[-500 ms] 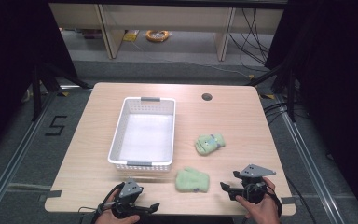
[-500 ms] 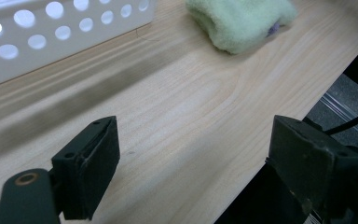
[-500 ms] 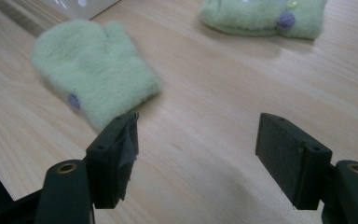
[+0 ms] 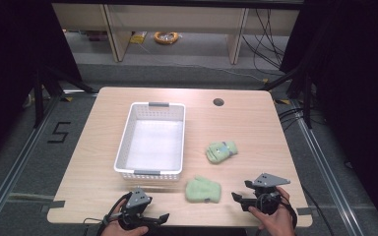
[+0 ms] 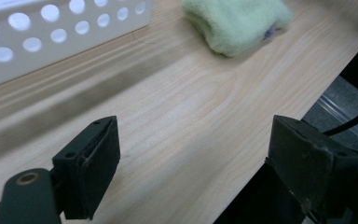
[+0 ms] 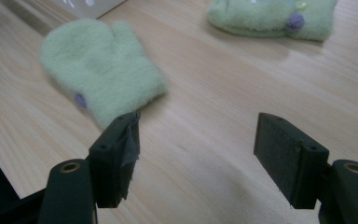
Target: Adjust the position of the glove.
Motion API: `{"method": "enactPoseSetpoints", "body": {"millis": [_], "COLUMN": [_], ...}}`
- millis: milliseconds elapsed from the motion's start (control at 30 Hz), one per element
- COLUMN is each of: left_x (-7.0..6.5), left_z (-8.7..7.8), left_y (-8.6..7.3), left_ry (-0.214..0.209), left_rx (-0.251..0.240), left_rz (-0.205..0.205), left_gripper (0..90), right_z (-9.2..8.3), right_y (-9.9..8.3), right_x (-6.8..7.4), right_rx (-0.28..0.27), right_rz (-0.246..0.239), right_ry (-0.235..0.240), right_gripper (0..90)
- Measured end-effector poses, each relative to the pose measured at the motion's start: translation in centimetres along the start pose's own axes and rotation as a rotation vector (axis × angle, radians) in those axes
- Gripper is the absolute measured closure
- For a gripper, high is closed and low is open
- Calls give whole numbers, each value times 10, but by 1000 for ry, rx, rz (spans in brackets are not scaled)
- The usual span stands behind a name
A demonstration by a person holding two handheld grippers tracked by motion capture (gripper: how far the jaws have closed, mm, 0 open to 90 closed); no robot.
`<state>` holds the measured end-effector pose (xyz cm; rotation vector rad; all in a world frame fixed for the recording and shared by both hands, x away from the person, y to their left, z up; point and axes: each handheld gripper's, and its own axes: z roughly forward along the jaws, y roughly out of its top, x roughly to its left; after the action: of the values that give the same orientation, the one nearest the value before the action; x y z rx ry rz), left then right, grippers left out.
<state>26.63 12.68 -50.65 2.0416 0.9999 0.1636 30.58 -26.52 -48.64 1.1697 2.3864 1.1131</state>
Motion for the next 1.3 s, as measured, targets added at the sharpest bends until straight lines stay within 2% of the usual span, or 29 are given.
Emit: {"method": "enactPoseSetpoints", "body": {"millis": [33, 67, 133, 167, 267, 300, 467, 500, 600, 633, 733, 767, 800, 833, 900, 1000, 1033, 1067, 1133, 1267, 1300], "left_x": [0, -1, -2, -3, -5, -6, -9, -10, -13, -15, -17, -20, -20, -21, -21, -24, -24, -26, -26, -27, -26], "left_z": [1, 2, 3, 4, 6, 8, 13, 13, 16, 19, 22, 26, 26, 29, 33, 39, 42, 45, 49, 61, 61], "left_y": [0, 0, 1, 2, 2, 3, 7, 11, 15, 21, 26, 31, 31, 35, 39, 44, 47, 49, 52, 58, 60], "left_ry": [-11, -9, -4, -15, -20, -23, -27, -38, -39, -47, -48, -57, -57, -56, -52, -59, -65, -73, -79, -82, -72], "left_rx": [-1, -7, -2, 1, 5, 2, -28, -6, -10, -15, -17, -33, -33, -19, -22, -16, -4, -17, -3, -10, 11], "left_rz": [-13, -16, -21, -4, -5, -22, -23, -8, 3, 10, 14, 13, 13, 33, 42, 32, 44, 23, 45, 33, 63], "left_gripper": [163, 163, 163, 163, 168, 168, 184, 184, 195, 201, 221, 228, 240, 240, 265, 292, 302, 316, 333, 388, 388], "right_z": [-1, -1, -1, -1, -1, -1, 0, 3, 4, 5, 7, 9, 9, 11, 17, 22, 25, 28, 31, 39, 41], "right_y": [0, 0, 1, 2, 3, 3, 9, 12, 15, 19, 23, 26, 26, 28, 32, 35, 36, 38, 40, 42, 43], "right_x": [3, 1, 2, 1, 3, 4, 6, 7, 9, 10, 14, 13, 13, 13, 14, 15, 15, 15, 15, 13, 13], "right_rx": [3, 0, -7, -14, -9, -14, -20, -26, -27, -26, -15, -11, -11, -15, -5, 15, 14, 18, 37, 52, 59], "right_rz": [19, 0, 7, -5, 4, 0, -23, -35, -47, -69, -58, -81, -81, -96, -108, -114, -126, -136, -125, -134, -142], "right_ry": [-12, -7, -5, 8, 1, 6, 30, 47, 53, 59, 67, 73, 73, 79, 82, 89, 88, 87, 96, 111, 105], "right_gripper": [325, 330, 331, 336, 338, 341, 374, 382, 398, 415, 428, 443, 443, 453, 474, 494, 499, 509, 523, 550, 558]}}
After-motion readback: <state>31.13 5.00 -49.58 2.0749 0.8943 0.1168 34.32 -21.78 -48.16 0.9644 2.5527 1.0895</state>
